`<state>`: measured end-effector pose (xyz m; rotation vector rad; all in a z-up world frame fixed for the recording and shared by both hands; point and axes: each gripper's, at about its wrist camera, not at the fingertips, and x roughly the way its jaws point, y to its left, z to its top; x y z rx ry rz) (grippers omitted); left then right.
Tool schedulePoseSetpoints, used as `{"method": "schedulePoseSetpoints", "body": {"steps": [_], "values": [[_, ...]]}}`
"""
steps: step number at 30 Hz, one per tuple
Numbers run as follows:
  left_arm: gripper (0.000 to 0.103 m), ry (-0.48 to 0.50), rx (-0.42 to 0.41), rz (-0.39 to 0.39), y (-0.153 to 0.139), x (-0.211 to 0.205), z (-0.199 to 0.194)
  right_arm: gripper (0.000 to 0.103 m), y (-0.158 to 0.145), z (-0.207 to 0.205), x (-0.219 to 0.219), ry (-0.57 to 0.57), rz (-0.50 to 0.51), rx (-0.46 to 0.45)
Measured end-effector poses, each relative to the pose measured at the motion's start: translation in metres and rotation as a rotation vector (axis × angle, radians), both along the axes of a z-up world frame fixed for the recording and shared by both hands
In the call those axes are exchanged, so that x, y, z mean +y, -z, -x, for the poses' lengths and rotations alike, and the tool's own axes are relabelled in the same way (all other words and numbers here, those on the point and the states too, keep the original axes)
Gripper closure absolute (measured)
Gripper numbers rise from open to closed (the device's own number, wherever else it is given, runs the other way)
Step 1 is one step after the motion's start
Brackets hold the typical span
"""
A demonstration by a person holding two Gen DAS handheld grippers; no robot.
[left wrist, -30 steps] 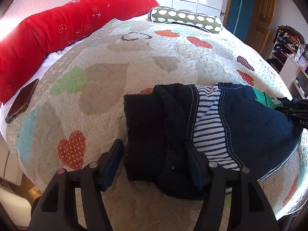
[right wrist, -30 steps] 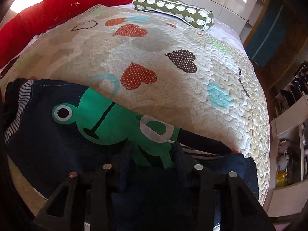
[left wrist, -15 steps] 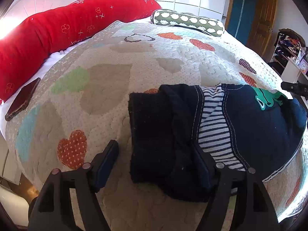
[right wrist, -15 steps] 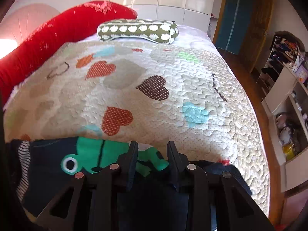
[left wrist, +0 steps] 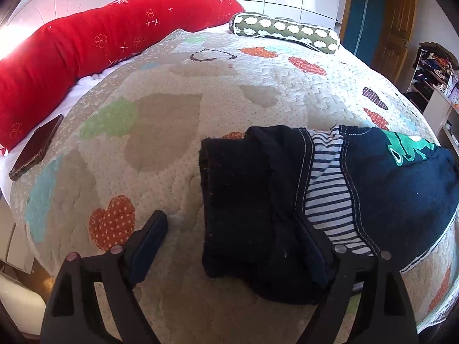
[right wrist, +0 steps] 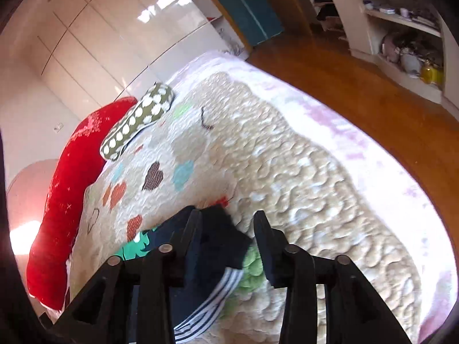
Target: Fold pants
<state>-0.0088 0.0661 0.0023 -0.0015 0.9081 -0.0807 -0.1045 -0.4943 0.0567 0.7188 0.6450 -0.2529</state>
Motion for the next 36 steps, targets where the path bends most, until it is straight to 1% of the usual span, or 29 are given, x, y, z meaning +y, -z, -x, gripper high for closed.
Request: {"method": "schedulePoseSetpoints", "body": {"steps": [2,5,6,7,9,10,11,13,14,15,16,17,19,20,23,24,26,27,28,29,30,31,33,36], "values": [[0.013,-0.005,0.012,0.012,0.0,0.002,-0.002,0.042,-0.004,0.01,-0.001,-0.036,-0.018,-0.02],[0.015,-0.02,0.038,0.063,-0.009,0.009,-0.002,0.04,0.011,0.01,0.01,-0.116,-0.063,0.004],[0.019,-0.025,0.042,0.091,-0.014,0.013,0.001,0.04,0.016,0.01,0.015,-0.13,-0.071,0.012],[0.02,-0.028,0.043,0.113,-0.02,0.015,0.004,0.04,0.023,0.01,0.024,-0.143,-0.083,0.019],[0.02,-0.029,0.016,0.138,-0.035,0.017,0.013,0.039,0.036,0.002,0.036,-0.163,-0.129,0.035],[0.02,-0.026,-0.002,0.141,-0.043,0.017,0.018,0.034,0.041,-0.004,0.039,-0.174,-0.163,0.043],[0.02,-0.022,-0.018,0.147,-0.05,0.017,0.022,0.032,0.047,-0.01,0.04,-0.168,-0.175,0.049],[0.02,-0.011,-0.041,0.158,-0.063,0.014,0.03,0.032,0.046,-0.009,0.043,-0.137,-0.179,0.01],[0.02,-0.003,-0.048,0.159,-0.067,0.012,0.032,0.051,0.046,-0.011,0.042,-0.151,-0.212,-0.002],[0.02,0.007,-0.052,0.156,-0.071,0.009,0.035,0.074,0.045,-0.012,0.042,-0.167,-0.255,-0.014],[0.02,0.018,-0.055,0.155,-0.074,0.006,0.038,0.088,0.045,-0.011,0.04,-0.172,-0.295,-0.022],[0.02,0.029,-0.057,0.154,-0.076,0.002,0.039,0.088,0.041,-0.007,0.041,-0.155,-0.295,-0.036],[0.02,0.05,-0.06,0.154,-0.079,-0.005,0.042,0.088,0.029,0.009,0.041,-0.13,-0.25,-0.05],[0.02,0.059,-0.062,0.15,-0.08,-0.008,0.043,0.088,0.025,0.017,0.041,-0.12,-0.244,-0.061],[0.02,0.08,-0.065,0.139,-0.081,-0.016,0.045,0.088,0.019,0.034,0.041,-0.079,-0.224,-0.077],[0.02,0.083,-0.063,0.137,-0.081,-0.018,0.045,0.087,0.019,0.037,0.04,-0.07,-0.21,-0.07],[0.02,0.088,-0.056,0.134,-0.08,-0.02,0.046,0.075,0.026,0.035,0.036,-0.055,-0.191,-0.032],[0.02,0.091,-0.053,0.134,-0.08,-0.021,0.046,0.071,0.029,0.037,0.031,-0.028,-0.196,-0.016],[0.02,0.095,-0.055,0.131,-0.081,-0.021,0.047,0.061,0.032,0.042,0.028,-0.002,-0.215,-0.018],[0.02,0.099,-0.059,0.123,-0.083,-0.023,0.048,0.055,0.032,0.05,0.022,0.014,-0.239,-0.037],[0.02,0.105,-0.066,0.109,-0.084,-0.025,0.048,0.045,0.032,0.056,0.02,0.023,-0.255,-0.059],[0.02,0.111,-0.072,0.092,-0.084,-0.028,0.048,0.041,0.031,0.062,0.019,0.028,-0.261,-0.074],[0.02,0.125,-0.089,0.051,-0.086,-0.037,0.05,0.041,0.03,0.069,0.022,0.027,-0.252,-0.087],[0.02,0.153,-0.105,-0.004,-0.086,-0.054,0.055,0.04,0.027,0.078,0.03,0.011,-0.222,-0.081]]}}
